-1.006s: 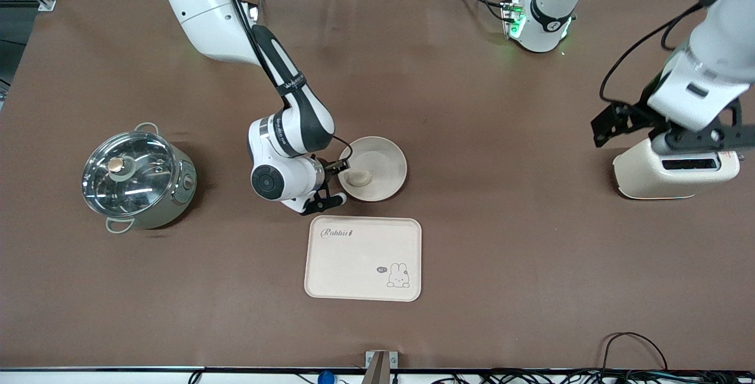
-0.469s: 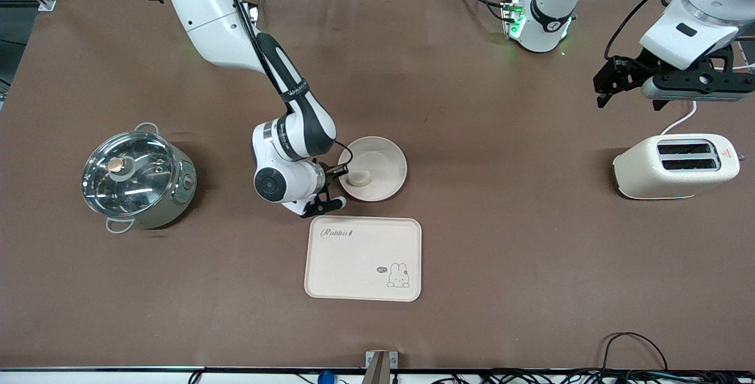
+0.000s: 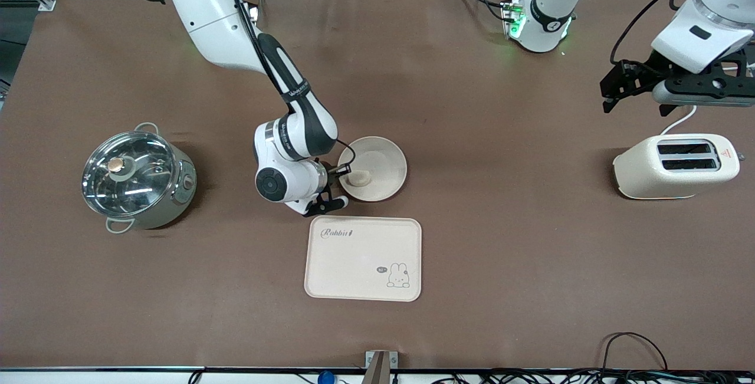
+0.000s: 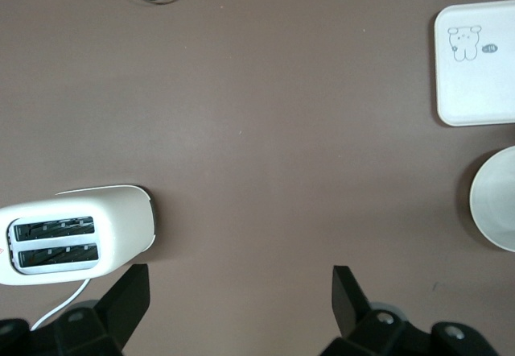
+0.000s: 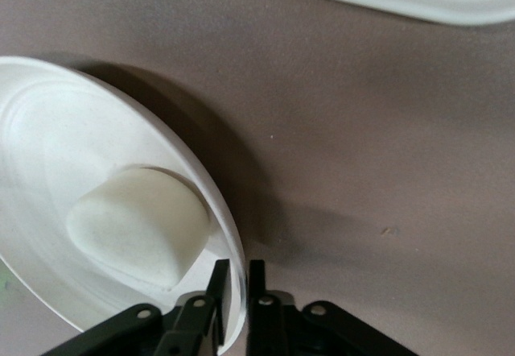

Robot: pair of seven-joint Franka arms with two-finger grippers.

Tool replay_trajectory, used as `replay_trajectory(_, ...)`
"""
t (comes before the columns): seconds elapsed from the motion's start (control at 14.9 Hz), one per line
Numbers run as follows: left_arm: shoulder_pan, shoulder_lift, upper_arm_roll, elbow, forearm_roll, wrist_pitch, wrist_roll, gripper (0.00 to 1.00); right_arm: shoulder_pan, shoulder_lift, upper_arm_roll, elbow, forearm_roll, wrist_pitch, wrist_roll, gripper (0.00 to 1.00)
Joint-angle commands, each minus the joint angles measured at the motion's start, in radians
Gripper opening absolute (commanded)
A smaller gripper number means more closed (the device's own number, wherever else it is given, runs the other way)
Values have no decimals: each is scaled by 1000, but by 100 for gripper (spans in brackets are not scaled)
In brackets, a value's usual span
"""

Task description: Place bun in plate and plate on tray

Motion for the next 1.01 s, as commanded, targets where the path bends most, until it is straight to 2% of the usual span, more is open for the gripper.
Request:
replay_trajectory(0.0,14,21,-3,46,-20,-27,8,100,5,-6,-1,-7,25,3,-1,11)
replay_trajectory(0.47,14,23,-3,53,-19,-29,14,100,-9,-14,-1,-7,24,-13,5,1)
replay_trajectory(0.94,16,23,-3,50,-19,-29,22,100,-55,-57,-2,8,27,-78,28,1)
